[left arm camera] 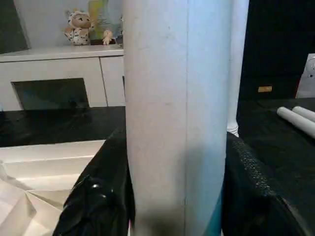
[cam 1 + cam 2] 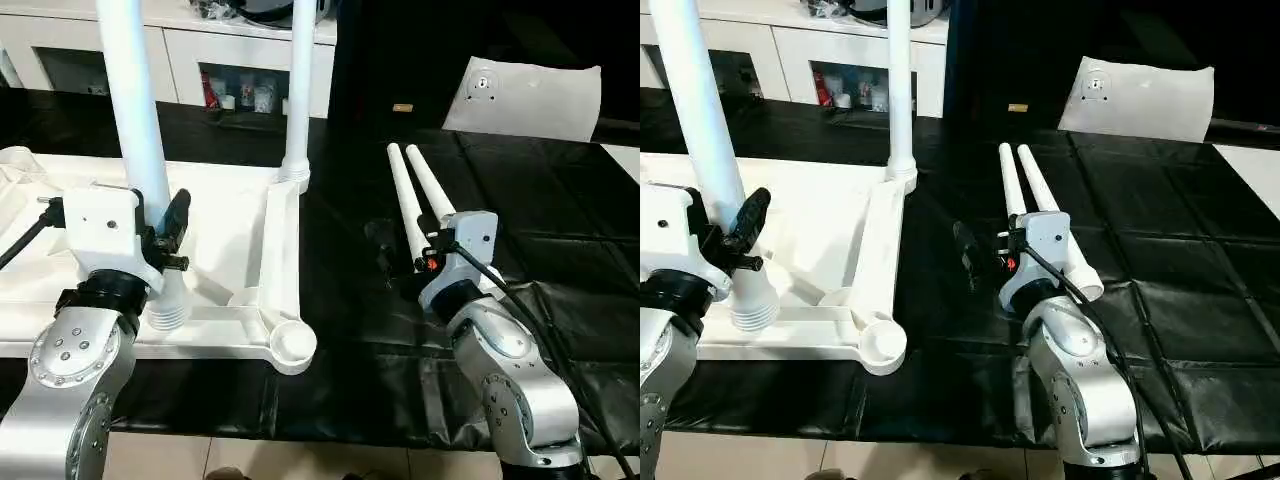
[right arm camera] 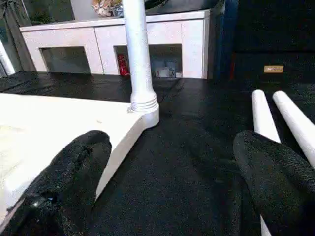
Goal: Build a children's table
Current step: Pick table leg
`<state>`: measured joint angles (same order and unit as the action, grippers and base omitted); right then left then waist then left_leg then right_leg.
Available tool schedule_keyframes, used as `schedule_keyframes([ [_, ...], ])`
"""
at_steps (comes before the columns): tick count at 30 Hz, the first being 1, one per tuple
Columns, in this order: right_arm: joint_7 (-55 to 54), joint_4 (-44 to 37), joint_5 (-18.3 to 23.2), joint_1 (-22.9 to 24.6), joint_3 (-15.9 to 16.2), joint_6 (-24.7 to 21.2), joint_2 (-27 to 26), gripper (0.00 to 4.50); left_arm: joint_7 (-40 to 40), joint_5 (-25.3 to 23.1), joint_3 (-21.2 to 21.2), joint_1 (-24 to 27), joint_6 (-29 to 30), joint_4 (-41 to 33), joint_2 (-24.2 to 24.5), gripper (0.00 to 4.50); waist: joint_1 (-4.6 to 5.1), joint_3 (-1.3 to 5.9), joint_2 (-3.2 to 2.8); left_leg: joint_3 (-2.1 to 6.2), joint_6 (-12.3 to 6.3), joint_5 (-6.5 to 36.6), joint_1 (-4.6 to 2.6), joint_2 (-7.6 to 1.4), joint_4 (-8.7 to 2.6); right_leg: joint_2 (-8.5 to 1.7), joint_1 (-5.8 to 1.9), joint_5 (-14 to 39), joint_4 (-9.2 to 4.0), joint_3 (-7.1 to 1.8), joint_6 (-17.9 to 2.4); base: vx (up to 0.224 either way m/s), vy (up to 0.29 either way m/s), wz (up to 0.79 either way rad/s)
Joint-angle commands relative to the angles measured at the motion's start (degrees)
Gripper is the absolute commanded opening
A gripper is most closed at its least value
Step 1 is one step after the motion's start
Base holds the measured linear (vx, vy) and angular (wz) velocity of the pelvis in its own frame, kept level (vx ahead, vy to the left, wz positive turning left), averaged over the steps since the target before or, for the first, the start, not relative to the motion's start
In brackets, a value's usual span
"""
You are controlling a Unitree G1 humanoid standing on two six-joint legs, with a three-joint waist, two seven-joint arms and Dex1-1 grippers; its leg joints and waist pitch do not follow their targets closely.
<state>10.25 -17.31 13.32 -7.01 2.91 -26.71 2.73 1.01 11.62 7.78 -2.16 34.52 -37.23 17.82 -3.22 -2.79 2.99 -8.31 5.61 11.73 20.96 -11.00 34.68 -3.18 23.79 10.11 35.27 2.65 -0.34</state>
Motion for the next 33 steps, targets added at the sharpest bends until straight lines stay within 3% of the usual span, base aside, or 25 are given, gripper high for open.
schedule_keyframes([
  [1,-0.46,0.16,-0.16,-0.75,-0.2,-0.07,0.08,4.37,-0.11,0.12,0.18,0.32,-0.29,-0.47,0.01,1.86,0.01,3.0,-0.88,-0.12,1.73,12.11,0.07,-0.9,-4.39,-2.76,-2.71,15.94,-4.3,-2.25,-2.31,0.0,0.0,0.0],
  [33,-0.46,0.16,-0.16,-0.75,-0.2,-0.07,0.08,4.37,-0.11,0.12,0.18,0.32,-0.29,-0.47,0.01,1.86,-0.01,3.02,-0.89,-0.1,1.73,12.01,0.05,-0.9,-4.36,-2.78,-2.73,16.08,-4.26,-2.23,-2.35,0.0,0.0,0.0],
])
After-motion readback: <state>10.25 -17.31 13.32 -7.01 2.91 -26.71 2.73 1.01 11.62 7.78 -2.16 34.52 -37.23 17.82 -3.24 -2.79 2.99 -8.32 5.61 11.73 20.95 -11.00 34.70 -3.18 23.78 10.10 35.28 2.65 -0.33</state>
